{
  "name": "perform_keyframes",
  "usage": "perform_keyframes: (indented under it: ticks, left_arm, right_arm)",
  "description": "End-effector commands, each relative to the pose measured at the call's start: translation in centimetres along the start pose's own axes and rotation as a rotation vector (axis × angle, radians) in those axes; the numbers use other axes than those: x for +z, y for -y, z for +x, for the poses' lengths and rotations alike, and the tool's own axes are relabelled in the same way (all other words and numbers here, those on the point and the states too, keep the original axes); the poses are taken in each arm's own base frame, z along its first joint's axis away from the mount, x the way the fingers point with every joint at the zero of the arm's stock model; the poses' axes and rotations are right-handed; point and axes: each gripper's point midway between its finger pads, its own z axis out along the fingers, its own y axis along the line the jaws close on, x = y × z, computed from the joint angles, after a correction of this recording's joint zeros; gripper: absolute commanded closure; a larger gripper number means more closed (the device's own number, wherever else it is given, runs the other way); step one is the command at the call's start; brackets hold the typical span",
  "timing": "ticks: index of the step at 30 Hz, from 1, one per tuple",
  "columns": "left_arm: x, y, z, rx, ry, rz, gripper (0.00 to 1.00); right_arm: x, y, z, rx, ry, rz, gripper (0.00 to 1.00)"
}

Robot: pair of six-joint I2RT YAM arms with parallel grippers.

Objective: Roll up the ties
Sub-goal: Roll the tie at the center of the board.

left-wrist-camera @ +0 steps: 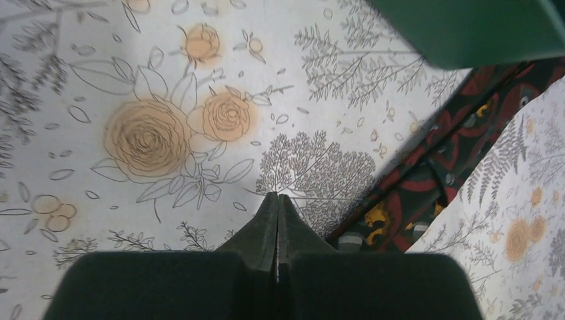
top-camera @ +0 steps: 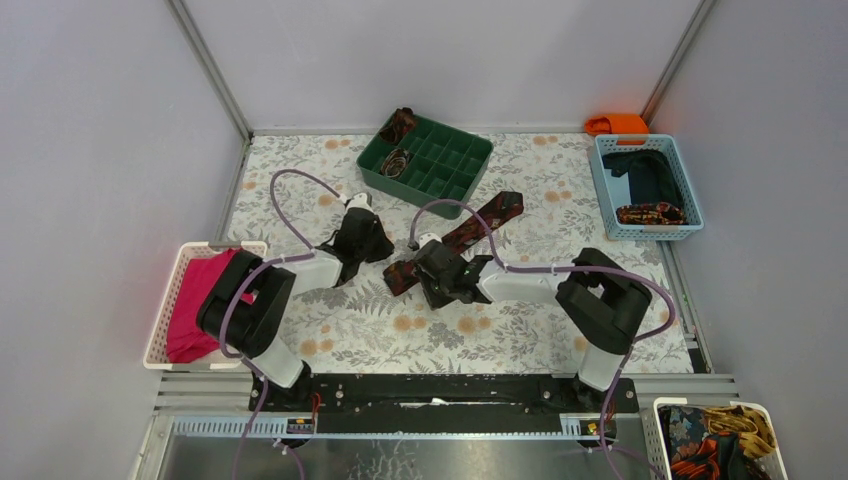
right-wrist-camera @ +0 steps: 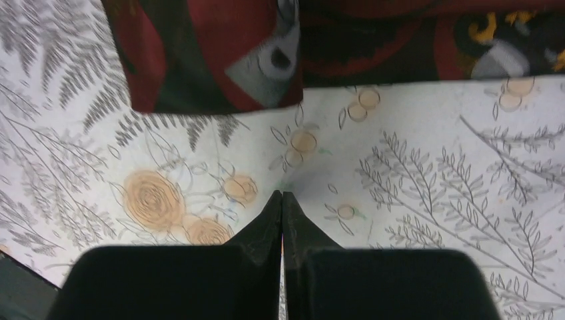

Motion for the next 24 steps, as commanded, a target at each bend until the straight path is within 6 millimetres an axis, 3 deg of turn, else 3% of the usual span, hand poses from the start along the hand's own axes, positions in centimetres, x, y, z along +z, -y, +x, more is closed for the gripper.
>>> perform_keyframes:
  ticks: [1, 8, 13, 20, 24]
  left_arm:
    - [0.6, 0.6, 1.3, -0.016, -0.03, 0.068, 1.0]
    - [0.1, -2.3, 4.7, -0.046, -0.099, -0.015, 1.0]
    - [0.0, -2.2, 5.9, -0.055, -0.117, 0.024, 1.0]
    - [-0.2, -1.0, 5.9, -0.043, -0.139, 0.082, 1.0]
    - [0.0, -1.9, 5.3, -0.021, -0.126, 0.012, 1.0]
  right_arm:
    - [1.6, 0.2, -0.3, 0.024, 0.019, 0.03, 1.0]
    - [3.1, -0.1, -1.3, 0.013, 0.014, 0.046, 1.0]
    - [4.3, -1.0, -3.1, -0.003, 0.021, 0.042, 1.0]
    - [4.8, -1.2, -4.4, -0.02, 0.035, 0.058, 1.0]
    - [4.2, -1.2, -4.4, -0.024, 0.035, 0.054, 1.0]
